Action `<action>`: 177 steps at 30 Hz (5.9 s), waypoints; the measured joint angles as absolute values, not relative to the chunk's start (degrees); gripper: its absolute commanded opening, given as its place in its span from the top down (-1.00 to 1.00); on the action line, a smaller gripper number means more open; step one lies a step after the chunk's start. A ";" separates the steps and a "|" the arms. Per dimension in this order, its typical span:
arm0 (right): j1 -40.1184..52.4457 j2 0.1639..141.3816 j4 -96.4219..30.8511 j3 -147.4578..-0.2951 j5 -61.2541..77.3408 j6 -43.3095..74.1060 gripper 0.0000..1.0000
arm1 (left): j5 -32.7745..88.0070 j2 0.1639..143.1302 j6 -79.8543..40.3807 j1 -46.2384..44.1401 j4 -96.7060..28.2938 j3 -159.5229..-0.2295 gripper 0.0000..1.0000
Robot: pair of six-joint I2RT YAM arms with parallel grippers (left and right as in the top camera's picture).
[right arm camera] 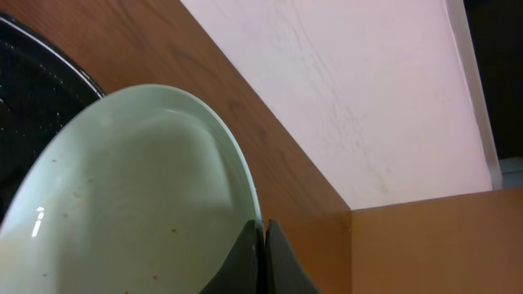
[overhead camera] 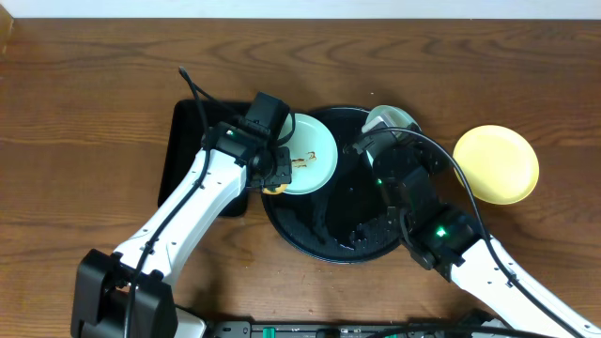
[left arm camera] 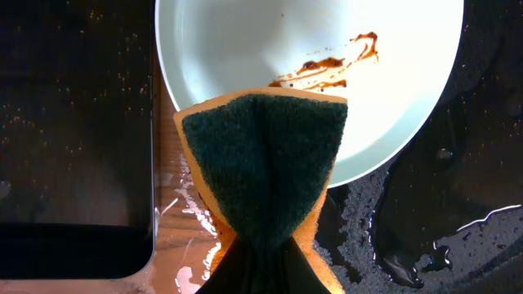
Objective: Clean dirty plates on tray and stack at the side
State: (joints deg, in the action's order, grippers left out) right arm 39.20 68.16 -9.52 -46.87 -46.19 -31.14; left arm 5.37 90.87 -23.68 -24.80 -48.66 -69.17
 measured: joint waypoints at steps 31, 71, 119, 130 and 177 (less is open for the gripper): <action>-4.67 72.62 -16.12 -46.92 -36.34 -6.59 0.98 | 4.27 90.87 -23.68 -24.80 -48.69 -69.17 0.85; 19.49 81.19 -11.40 -47.00 21.93 11.09 -0.44 | 0.23 90.87 -14.28 -4.75 -44.53 -69.17 0.85; 25.93 92.97 -19.00 -47.77 -6.37 22.59 0.44 | 0.01 95.48 -13.47 -2.68 -44.77 -69.01 0.84; 25.89 92.97 -12.12 -47.79 3.73 22.76 0.22 | 0.01 95.48 -13.47 -2.68 -44.75 -69.01 0.84; 23.90 98.02 -12.91 -48.40 -2.90 15.40 0.98 | 10.85 101.86 -7.99 -2.68 -33.52 -60.97 0.85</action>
State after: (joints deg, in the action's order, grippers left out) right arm 23.90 98.02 -12.91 -48.40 -2.90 15.40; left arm 10.85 101.86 -7.99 -2.68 -33.52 -60.97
